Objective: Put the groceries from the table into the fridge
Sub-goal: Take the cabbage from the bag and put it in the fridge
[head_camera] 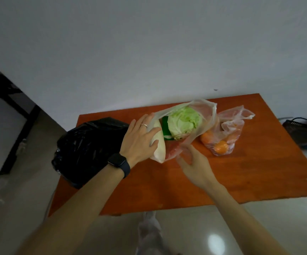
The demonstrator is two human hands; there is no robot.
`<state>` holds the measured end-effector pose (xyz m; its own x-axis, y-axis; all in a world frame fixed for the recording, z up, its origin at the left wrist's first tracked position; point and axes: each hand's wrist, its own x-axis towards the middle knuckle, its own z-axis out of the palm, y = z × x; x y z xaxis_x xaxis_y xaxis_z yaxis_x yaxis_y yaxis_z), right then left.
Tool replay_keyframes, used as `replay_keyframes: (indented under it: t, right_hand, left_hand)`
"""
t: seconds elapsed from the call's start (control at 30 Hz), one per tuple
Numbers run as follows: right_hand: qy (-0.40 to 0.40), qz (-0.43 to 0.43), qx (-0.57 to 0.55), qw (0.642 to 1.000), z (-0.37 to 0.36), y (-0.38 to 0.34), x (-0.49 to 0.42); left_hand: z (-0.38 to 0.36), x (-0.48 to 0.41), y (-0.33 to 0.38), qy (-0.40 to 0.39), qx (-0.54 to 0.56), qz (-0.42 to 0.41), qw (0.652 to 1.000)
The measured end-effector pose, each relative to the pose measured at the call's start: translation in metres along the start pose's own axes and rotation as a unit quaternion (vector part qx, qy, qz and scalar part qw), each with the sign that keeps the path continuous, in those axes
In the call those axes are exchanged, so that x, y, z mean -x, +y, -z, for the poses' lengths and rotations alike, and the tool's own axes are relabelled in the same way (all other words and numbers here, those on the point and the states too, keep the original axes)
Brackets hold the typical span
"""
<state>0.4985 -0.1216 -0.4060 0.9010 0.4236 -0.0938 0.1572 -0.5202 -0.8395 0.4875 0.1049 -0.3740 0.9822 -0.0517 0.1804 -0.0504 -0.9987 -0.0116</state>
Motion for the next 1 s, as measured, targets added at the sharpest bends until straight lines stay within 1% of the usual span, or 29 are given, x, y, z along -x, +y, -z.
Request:
replay_keyframes:
  t: [0.13,0.2,0.27,0.37,0.47,0.53,0.6,0.7,0.73,0.8,0.83,0.9,1.0]
  right_hand:
    - [0.101,-0.018,0.044,0.994,-0.003,-0.002,-0.048]
    - [0.129,-0.046,0.062,0.989,0.005,-0.004,-0.068]
    - [0.142,-0.064,0.088,0.984,0.014,-0.005,-0.088]
    - [0.126,-0.112,0.145,0.975,0.028,-0.004,-0.124]
    - [0.081,-0.152,0.194,0.966,0.033,0.009,-0.155]
    - [0.055,-0.170,0.195,0.964,0.035,0.019,-0.176]
    - [0.038,-0.174,0.200,0.964,0.039,0.029,-0.196]
    - [0.019,-0.154,0.245,0.957,0.045,0.051,-0.223]
    - [0.005,-0.153,0.253,0.955,0.047,0.060,-0.231]
    - [-0.022,-0.144,0.250,0.957,0.050,0.078,-0.247]
    - [-0.028,-0.132,0.246,0.960,0.051,0.085,-0.254]
    - [-0.022,-0.099,0.248,0.964,0.054,0.099,-0.266]
    - [-0.017,-0.081,0.249,0.965,0.061,0.115,-0.281]
  left_hand:
    - [-0.033,-0.065,-0.028,-0.074,-0.008,-0.068,0.995]
    - [-0.047,-0.095,-0.031,-0.117,-0.020,-0.113,0.986]
    - [-0.058,-0.120,-0.032,-0.148,-0.040,-0.158,0.975]
    - [-0.073,-0.159,-0.039,-0.170,-0.093,-0.202,0.960]
    - [-0.088,-0.185,-0.046,-0.187,-0.087,-0.188,0.960]
    - [-0.099,-0.198,-0.045,-0.187,-0.062,-0.177,0.964]
    - [-0.109,-0.206,-0.044,-0.168,-0.033,-0.193,0.966]
    - [-0.119,-0.213,-0.044,-0.133,-0.010,-0.251,0.959]
    - [-0.122,-0.217,-0.047,-0.130,0.000,-0.257,0.958]
    - [-0.126,-0.232,-0.054,-0.128,0.002,-0.224,0.966]
    - [-0.129,-0.242,-0.058,-0.124,0.000,-0.187,0.975]
    - [-0.140,-0.263,-0.064,-0.140,-0.005,-0.110,0.984]
    - [-0.165,-0.283,-0.062,-0.171,-0.008,-0.067,0.983]
